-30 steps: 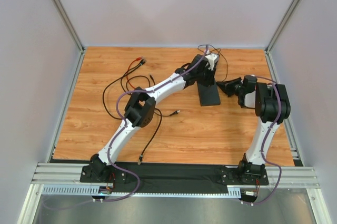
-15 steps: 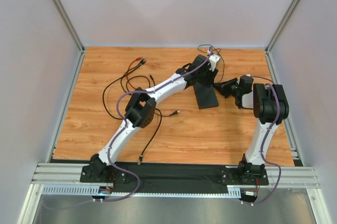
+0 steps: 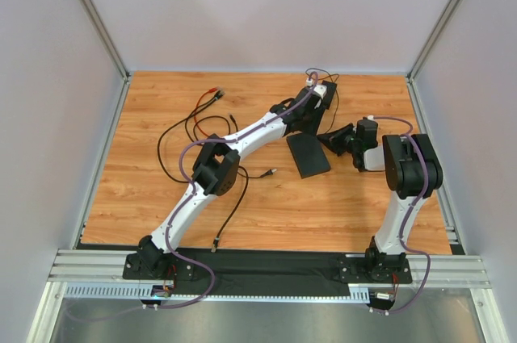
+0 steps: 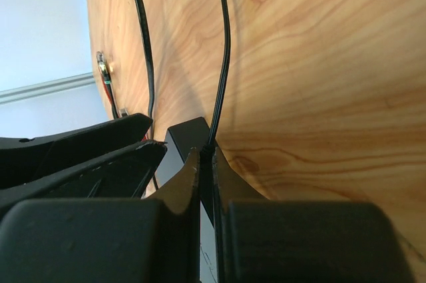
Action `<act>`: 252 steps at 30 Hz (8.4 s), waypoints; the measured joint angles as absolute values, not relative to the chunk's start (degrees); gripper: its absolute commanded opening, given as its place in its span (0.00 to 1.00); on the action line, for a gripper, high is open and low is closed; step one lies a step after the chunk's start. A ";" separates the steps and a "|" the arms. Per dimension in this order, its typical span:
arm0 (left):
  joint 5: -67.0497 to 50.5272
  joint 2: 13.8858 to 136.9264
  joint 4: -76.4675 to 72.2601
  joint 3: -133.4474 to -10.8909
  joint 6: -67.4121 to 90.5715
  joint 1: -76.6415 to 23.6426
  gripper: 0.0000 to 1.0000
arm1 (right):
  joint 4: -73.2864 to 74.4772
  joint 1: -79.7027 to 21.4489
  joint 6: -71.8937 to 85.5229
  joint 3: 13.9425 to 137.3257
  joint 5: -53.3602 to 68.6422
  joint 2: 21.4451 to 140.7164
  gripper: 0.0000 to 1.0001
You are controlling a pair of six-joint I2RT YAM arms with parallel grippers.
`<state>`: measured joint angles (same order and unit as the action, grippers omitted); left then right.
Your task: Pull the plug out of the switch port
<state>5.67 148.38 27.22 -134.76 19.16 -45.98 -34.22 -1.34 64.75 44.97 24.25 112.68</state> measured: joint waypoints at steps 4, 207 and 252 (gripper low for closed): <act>6.24 149.08 28.47 -135.59 19.70 -46.00 0.54 | -33.71 -1.63 64.10 44.58 23.88 112.01 0.00; -12.67 94.06 -12.47 -56.31 30.50 -26.02 0.53 | 21.91 -22.11 31.05 50.28 -12.36 88.05 0.37; -0.36 0.27 6.09 -2.17 66.22 -30.24 0.75 | 13.58 -12.67 69.21 3.14 -3.64 4.36 1.00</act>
<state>-0.36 0.27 6.09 -2.17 66.22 -30.24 13.58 -12.67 69.21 3.14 -3.64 4.36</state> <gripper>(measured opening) 0.750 0.998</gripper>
